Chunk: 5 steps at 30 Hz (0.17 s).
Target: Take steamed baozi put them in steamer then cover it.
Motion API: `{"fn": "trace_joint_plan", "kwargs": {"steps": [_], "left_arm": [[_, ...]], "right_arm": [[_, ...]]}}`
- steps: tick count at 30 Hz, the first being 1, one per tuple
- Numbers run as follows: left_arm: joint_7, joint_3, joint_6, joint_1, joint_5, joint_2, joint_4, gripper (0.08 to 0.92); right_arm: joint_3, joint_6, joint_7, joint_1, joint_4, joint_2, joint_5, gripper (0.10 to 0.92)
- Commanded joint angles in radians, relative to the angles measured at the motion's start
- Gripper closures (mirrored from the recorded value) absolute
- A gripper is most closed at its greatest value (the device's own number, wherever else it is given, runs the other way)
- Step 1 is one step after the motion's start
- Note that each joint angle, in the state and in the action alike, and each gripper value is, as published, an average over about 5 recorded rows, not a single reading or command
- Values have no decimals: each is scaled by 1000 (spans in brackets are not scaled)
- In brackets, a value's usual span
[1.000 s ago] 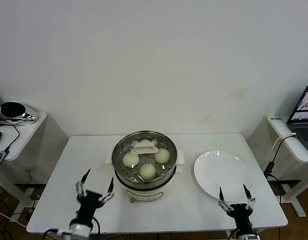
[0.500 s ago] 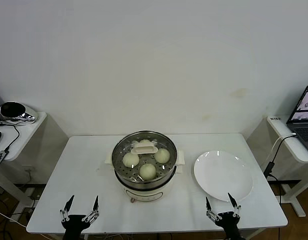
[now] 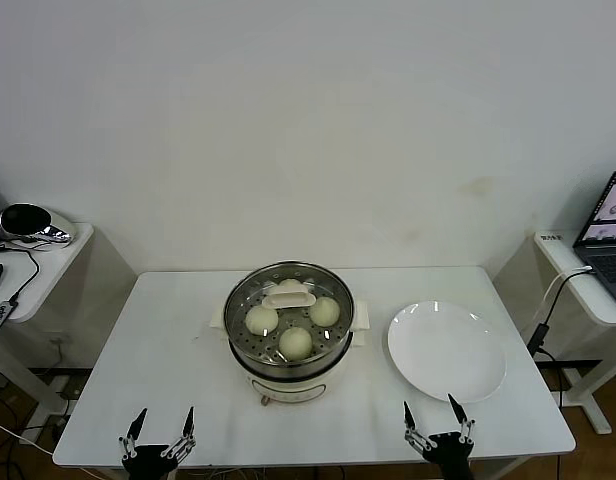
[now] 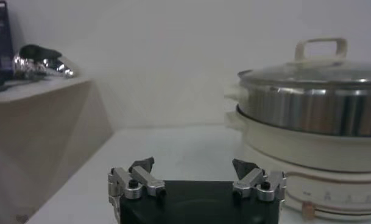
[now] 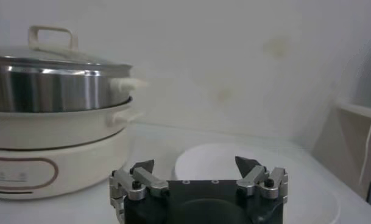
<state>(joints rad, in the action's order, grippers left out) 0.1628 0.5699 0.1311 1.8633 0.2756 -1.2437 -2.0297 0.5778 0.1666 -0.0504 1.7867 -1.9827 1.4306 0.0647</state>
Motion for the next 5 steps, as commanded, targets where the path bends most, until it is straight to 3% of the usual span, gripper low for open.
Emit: {"fn": "trace_joint_plan", "kwargs": {"steps": [1,5], "left_arm": [[-15,15,-4,8,27,12,27,177],[-28,21,-16,6,25,15,28,177]], "right_arm": [[-12,-13,10,16,-28,-5,18,203],[-13,-13,9,18,-38,-5,22,203]]}}
